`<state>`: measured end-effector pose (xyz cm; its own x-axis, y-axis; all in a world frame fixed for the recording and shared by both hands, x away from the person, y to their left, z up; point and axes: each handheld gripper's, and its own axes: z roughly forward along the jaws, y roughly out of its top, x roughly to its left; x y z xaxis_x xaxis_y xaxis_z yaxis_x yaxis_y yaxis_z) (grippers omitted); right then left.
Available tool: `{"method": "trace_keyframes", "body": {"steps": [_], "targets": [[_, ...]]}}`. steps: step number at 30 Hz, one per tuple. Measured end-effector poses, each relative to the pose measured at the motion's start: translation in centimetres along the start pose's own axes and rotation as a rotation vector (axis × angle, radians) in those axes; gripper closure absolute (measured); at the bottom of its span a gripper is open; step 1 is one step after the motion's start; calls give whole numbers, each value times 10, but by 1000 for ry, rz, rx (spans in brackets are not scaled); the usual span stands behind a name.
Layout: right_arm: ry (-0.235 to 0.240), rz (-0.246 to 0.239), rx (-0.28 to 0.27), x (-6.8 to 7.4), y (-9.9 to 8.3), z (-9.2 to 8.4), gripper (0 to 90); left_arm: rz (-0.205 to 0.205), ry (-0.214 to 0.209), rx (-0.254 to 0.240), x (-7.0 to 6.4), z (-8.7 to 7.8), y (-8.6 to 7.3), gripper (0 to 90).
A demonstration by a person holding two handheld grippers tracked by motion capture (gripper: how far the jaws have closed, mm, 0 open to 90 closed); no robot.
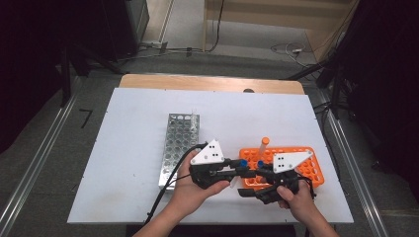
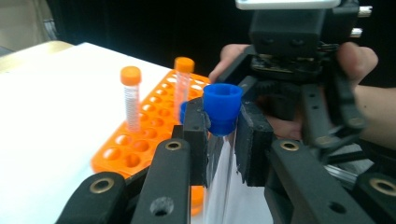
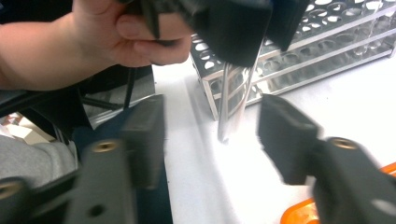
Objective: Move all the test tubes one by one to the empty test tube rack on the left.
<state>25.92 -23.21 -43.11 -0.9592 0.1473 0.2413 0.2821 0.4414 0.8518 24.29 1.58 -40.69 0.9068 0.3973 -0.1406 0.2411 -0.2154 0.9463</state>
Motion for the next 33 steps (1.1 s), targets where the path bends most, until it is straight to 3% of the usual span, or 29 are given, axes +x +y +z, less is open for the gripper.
{"method": "trace_keyframes", "body": {"steps": [5,16,23,33], "targets": [[-10,-7,-48,0,1,-13,207,-4,41,-22,10,-11,3,762],[-115,22,-113,-5,-3,-41,20,-41,182,-91,48,-44,5,762],[-186,33,-149,-8,-7,-60,0,-73,279,-147,71,-65,5,762],[-255,58,-178,-16,-15,-78,0,-89,392,-187,95,-67,2,762]]}}
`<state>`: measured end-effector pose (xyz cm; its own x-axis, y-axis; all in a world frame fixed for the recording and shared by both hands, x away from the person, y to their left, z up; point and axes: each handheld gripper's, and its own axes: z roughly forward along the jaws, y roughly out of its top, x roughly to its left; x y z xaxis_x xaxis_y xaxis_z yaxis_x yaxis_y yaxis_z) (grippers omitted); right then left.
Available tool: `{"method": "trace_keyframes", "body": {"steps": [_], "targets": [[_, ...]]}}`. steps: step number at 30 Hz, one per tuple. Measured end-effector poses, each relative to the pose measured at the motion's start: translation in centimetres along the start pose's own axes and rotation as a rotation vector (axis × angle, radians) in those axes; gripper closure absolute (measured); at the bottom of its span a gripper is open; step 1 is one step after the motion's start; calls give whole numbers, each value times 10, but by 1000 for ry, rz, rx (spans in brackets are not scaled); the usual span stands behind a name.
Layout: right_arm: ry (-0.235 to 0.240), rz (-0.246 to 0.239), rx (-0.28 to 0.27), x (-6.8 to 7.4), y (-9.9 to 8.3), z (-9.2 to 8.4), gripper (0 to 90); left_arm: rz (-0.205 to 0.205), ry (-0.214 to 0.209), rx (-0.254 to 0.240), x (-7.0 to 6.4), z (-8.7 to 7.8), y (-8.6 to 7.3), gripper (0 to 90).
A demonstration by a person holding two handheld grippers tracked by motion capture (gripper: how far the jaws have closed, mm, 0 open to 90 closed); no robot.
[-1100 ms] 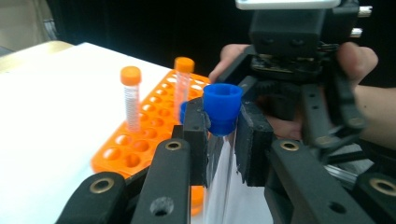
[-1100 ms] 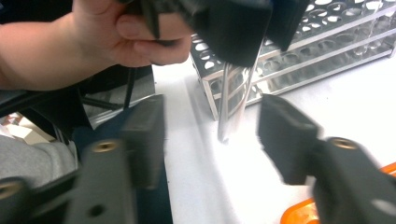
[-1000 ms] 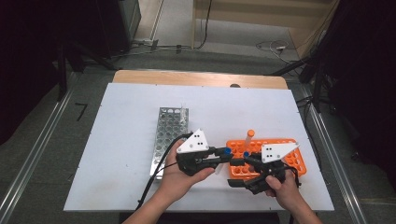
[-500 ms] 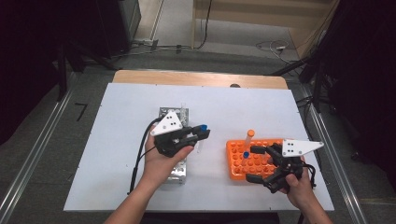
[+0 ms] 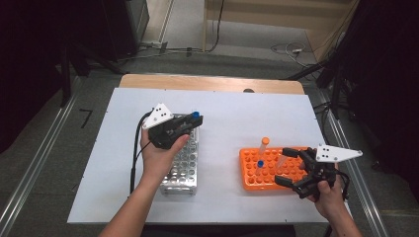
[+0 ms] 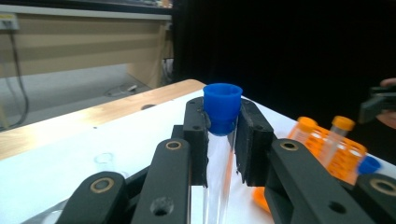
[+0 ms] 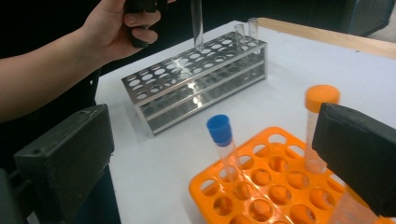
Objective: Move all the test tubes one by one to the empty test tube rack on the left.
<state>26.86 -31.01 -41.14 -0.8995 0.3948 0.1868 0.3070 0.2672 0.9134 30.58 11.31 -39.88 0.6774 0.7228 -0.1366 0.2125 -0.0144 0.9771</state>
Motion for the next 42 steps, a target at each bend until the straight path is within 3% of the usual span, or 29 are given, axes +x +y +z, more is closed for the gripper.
{"method": "trace_keyframes", "body": {"steps": [4,10,18,25,38,42], "targets": [[-21,6,-8,-4,-2,-5,0,-5,62,-9,7,6,-3,762],[-40,9,-9,-9,-4,-8,0,-26,120,-47,17,17,-9,763],[-47,13,-16,-11,-5,-10,0,-36,160,-60,22,28,-16,763],[-45,10,-14,-11,-6,-10,0,1,192,-40,21,32,-21,763],[-54,6,-12,-11,-6,-10,0,13,215,14,19,34,-25,763],[-53,5,-6,-11,-7,-9,0,17,223,56,17,34,-26,762]]}}
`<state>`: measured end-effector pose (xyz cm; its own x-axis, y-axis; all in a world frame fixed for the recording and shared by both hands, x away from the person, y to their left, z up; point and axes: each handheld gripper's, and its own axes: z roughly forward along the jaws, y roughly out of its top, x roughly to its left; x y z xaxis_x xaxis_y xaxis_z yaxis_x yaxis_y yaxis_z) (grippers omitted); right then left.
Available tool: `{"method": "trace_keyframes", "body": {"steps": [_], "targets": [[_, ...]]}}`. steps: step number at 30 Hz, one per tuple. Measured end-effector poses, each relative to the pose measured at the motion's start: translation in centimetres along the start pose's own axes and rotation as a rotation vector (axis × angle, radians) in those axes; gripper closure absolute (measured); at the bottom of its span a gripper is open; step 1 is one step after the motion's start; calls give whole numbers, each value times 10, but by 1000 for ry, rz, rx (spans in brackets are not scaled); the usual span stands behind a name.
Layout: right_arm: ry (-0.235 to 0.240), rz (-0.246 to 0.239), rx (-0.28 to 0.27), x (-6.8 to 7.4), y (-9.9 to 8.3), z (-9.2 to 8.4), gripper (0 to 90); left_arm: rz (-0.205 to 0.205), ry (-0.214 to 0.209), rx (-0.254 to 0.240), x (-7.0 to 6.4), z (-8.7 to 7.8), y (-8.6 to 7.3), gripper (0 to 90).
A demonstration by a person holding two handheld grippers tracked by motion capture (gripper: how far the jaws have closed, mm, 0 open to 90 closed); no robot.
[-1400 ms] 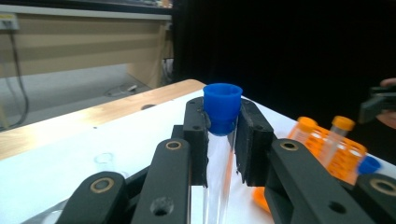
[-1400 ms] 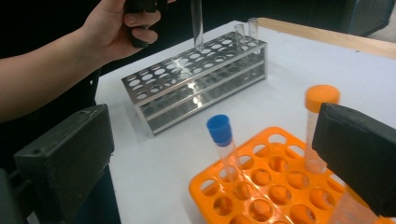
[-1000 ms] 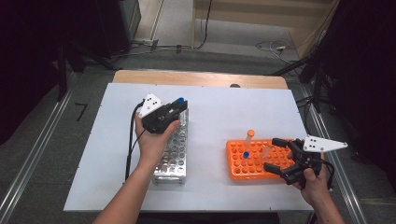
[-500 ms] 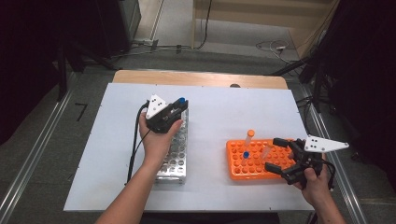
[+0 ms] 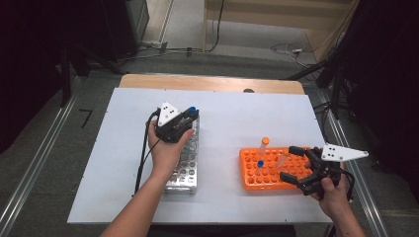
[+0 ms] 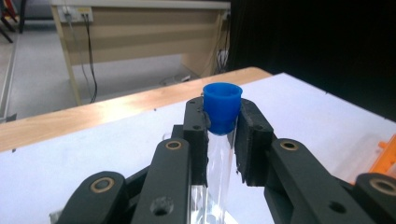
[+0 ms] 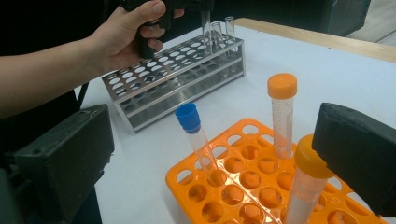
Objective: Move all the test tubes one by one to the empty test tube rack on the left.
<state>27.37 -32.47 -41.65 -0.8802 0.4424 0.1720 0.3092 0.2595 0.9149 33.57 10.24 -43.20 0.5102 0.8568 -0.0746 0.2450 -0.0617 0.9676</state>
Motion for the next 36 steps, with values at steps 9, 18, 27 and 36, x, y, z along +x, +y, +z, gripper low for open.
{"method": "trace_keyframes", "body": {"steps": [9,18,27,36], "targets": [[-3,2,5,-1,-1,1,0,52,1,94,-5,-1,-3,759],[-7,3,8,-1,-2,2,0,50,7,165,-5,0,-4,754],[-11,4,10,-2,-2,3,0,-10,-29,161,-3,-3,-2,618],[3,5,-1,1,0,4,0,-39,-75,103,-8,-24,5,220]]}}
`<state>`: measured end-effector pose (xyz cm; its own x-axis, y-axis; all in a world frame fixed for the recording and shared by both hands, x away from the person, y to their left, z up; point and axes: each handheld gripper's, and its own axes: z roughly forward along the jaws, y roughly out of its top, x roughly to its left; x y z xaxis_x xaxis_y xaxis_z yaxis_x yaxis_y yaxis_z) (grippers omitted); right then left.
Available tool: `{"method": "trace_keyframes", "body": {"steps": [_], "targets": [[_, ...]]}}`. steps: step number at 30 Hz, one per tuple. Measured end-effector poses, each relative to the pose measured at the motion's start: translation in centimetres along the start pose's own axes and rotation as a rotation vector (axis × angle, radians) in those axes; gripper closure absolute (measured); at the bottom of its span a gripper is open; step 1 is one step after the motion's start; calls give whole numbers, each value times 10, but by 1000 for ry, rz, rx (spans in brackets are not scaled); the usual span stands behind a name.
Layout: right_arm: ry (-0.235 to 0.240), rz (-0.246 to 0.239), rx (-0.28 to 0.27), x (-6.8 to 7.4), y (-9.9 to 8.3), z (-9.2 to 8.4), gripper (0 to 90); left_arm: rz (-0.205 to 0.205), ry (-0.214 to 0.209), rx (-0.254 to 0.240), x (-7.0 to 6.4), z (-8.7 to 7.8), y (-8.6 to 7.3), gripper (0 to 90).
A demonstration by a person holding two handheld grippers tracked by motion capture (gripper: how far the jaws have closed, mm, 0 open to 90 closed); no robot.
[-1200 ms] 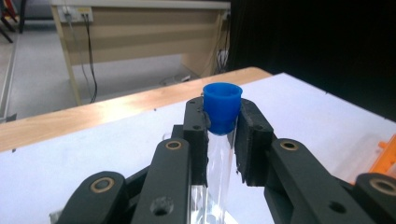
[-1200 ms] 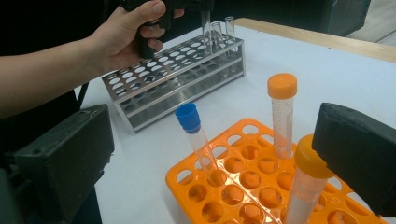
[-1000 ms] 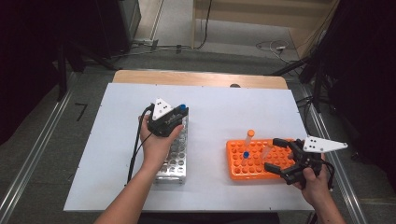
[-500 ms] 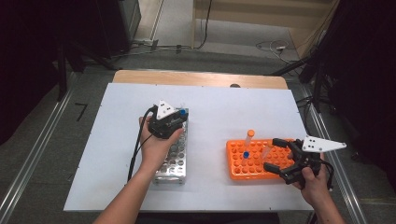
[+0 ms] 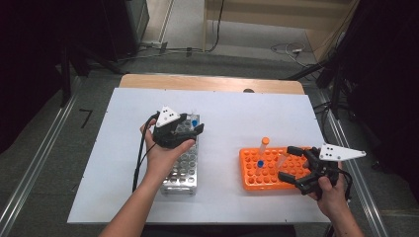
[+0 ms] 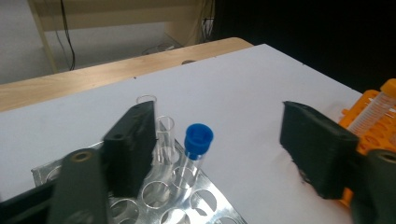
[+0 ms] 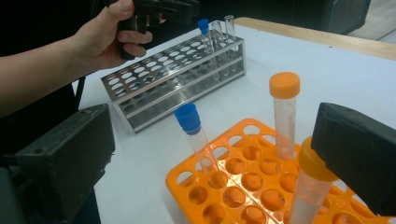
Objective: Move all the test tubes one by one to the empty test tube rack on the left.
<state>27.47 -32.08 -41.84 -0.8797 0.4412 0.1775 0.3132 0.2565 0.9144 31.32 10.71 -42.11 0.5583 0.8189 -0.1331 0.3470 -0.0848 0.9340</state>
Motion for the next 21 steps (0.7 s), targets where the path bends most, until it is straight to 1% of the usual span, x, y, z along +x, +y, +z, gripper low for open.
{"method": "trace_keyframes", "body": {"steps": [3,6,8,11,15,16,18,21], "targets": [[1,-4,-3,2,1,1,0,-4,-18,-14,-3,-9,0,118],[1,-6,-4,4,2,2,0,0,-35,-27,-6,-19,-1,70],[1,-7,-4,6,3,3,0,7,-54,-26,-8,-25,-2,25],[0,-15,-4,9,4,5,0,14,-80,-30,-12,-35,-6,0],[5,-16,-1,11,4,8,0,22,-103,-44,-16,-48,-11,0],[6,-15,1,12,4,9,18,24,-109,-49,-17,-51,-12,0],[-3,-18,8,15,5,11,36,23,-102,-52,-19,-56,-15,0],[8,-20,21,17,4,16,36,20,-104,-57,-21,-64,-19,0]]}}
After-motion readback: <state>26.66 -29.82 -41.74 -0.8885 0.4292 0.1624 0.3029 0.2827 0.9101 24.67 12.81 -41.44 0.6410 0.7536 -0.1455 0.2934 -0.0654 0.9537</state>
